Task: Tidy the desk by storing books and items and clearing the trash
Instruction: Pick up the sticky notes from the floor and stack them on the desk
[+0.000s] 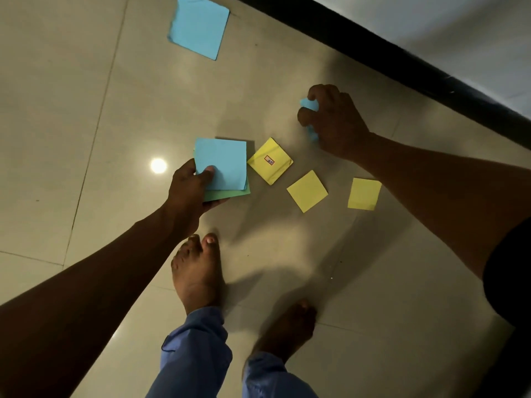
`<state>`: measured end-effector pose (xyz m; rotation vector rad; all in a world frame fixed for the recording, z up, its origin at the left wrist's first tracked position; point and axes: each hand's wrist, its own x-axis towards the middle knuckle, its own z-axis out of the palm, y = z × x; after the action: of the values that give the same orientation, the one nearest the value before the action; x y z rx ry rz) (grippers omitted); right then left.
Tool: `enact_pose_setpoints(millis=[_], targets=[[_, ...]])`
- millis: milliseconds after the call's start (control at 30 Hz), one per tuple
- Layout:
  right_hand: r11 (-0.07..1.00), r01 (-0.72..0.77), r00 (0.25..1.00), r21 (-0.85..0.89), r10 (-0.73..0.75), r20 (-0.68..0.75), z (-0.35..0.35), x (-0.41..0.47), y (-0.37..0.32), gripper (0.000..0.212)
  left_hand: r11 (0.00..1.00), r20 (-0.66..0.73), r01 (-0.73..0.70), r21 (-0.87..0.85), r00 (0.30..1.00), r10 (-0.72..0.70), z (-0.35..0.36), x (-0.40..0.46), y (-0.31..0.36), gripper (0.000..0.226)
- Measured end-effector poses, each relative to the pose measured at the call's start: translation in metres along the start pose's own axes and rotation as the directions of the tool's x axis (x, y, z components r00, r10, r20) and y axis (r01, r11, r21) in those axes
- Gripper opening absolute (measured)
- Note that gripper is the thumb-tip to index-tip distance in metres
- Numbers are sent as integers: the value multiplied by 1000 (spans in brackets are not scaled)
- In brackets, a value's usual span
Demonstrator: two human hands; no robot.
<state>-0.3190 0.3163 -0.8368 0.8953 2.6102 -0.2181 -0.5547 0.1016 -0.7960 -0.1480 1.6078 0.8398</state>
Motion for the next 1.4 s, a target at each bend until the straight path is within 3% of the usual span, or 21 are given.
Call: enact_pose_setpoints(millis=[200, 333, 600, 700, 800, 933, 1000, 1067, 1167, 1233, 1400], targets=[[997, 72, 997, 4, -73, 28, -11, 7, 8, 52, 1000, -1, 1, -1, 1000, -1, 0, 0, -5, 36], [990, 99, 994, -101, -93, 62, -19, 13, 4, 40, 1000, 17, 3, 6, 1000, -3, 0, 2, -9, 34], [995, -99, 992, 21, 97, 75, -21, 23, 13, 77, 1000, 29, -2, 20, 1000, 1, 2, 5, -14, 37], [991, -131, 987, 7, 130, 99, -19, 21, 16, 67, 1000, 26, 3, 6, 1000, -3, 1, 6, -14, 38], [985, -161, 978, -53, 167, 123, -18, 19, 16, 42, 999, 24, 15, -40, 1000, -14, -2, 7, -14, 37], [940, -257, 964, 224, 232, 132, -40, 17, 24, 20, 988, 40, 56, -143, 998, -51, -2, 3, -10, 36], [854, -319, 948, 412, 290, 133, -60, 16, 24, 18, 978, 42, 63, -199, 998, -56, 0, -1, -7, 36], [687, -383, 913, 618, 382, 141, -77, 12, 18, 17, 967, 43, 57, -247, 998, -47, 3, -5, -2, 36], [175, -422, 806, 889, 521, 281, -98, 4, -5, 13, 945, 51, 57, -322, 998, -43, 9, -9, 10, 36], [-48, -428, 774, 902, 497, 393, -102, -1, -30, 17, 935, 77, 57, -351, 996, -32, 15, -9, 19, 36], [-236, -447, 736, 863, 451, 504, -93, -1, -95, 14, 931, 113, 33, -364, 994, 9, 23, -13, 42, 36]])
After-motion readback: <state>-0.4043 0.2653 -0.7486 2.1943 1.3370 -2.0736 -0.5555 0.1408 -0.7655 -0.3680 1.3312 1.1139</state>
